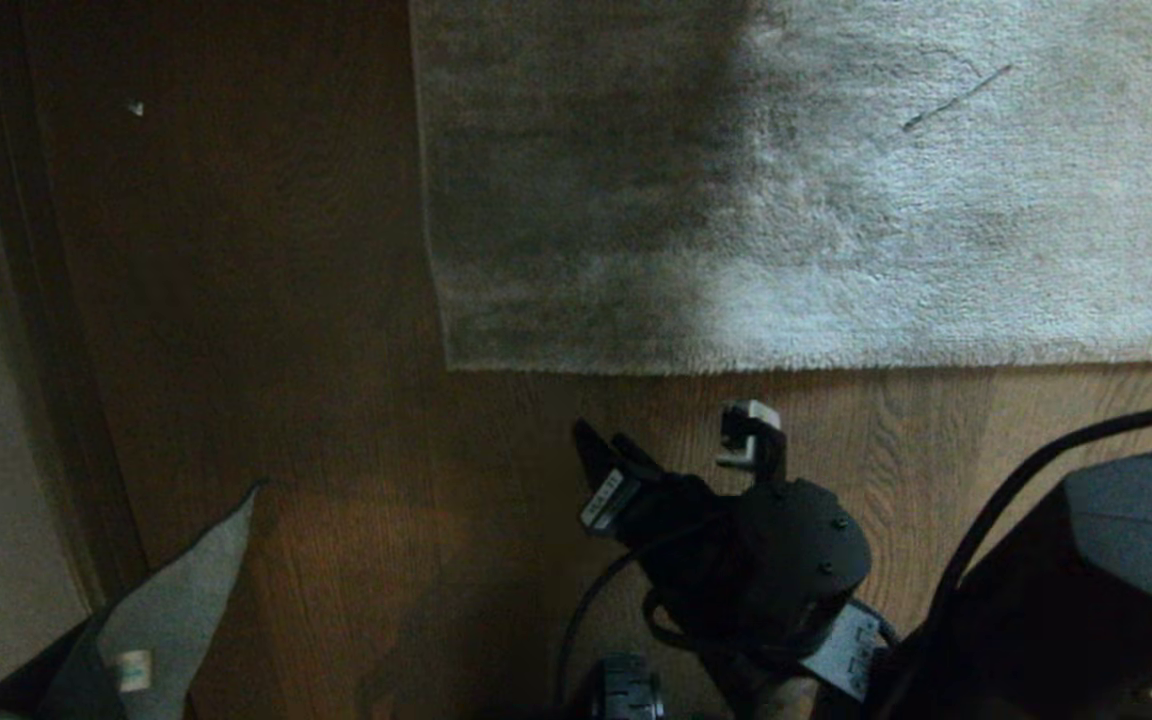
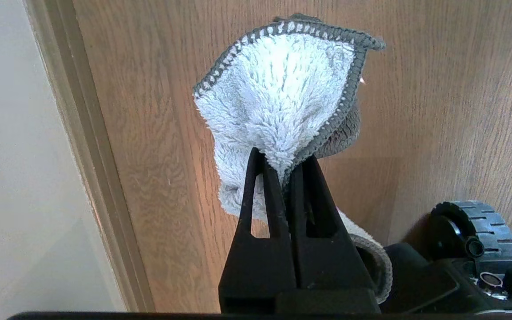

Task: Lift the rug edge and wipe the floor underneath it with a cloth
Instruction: Lay down the carpet

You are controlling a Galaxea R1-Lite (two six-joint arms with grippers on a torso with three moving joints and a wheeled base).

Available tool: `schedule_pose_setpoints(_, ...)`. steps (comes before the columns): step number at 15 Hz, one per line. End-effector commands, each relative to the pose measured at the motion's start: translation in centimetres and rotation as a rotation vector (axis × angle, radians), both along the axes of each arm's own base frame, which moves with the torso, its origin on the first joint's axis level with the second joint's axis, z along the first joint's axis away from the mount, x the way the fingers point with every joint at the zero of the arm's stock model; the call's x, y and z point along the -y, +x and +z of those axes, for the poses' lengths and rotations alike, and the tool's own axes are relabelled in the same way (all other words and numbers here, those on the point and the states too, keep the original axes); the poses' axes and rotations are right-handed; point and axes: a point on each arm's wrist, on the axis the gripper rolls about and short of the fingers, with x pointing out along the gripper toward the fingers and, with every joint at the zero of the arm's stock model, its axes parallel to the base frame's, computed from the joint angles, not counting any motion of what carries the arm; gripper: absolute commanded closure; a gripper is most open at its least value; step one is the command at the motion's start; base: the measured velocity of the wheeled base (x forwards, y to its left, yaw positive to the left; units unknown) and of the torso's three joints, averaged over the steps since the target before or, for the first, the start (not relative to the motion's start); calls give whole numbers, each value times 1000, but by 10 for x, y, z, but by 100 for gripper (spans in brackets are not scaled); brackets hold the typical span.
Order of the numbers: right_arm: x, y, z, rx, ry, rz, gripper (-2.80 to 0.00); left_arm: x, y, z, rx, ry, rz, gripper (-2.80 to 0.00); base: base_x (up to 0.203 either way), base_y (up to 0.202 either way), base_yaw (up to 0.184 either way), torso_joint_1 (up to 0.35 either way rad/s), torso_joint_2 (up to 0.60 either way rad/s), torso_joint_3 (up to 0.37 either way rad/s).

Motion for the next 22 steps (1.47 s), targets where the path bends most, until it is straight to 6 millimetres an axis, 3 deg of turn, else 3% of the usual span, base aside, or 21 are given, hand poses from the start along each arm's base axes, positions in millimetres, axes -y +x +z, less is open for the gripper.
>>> schedule_pose_setpoints(1, 27, 12, 2, 6, 13, -78, 0, 0, 0, 0, 0, 0, 0, 0, 0, 0, 0, 0, 0, 0)
schedule_pose_setpoints(6, 65, 41, 5, 2, 11, -231, 0, 0, 0, 0, 0, 0, 0, 0, 0, 0, 0, 0, 0, 0)
schedule_pose_setpoints(14, 80, 44, 60, 130, 159, -268, 0, 0, 0, 0, 0, 0, 0, 0, 0, 0, 0, 0, 0, 0)
schedule_pose_setpoints(16, 80, 50, 54, 120, 146, -277, 0, 0, 0, 0, 0, 0, 0, 0, 0, 0, 0, 0, 0, 0)
schedule_pose_setpoints(19, 71, 65, 28, 82, 81, -288, 0, 0, 0, 0, 0, 0, 0, 0, 0, 0, 0, 0, 0, 0)
schedule_pose_setpoints(22, 54, 84, 23, 112, 86, -288, 0, 0, 0, 0, 0, 0, 0, 0, 0, 0, 0, 0, 0, 0)
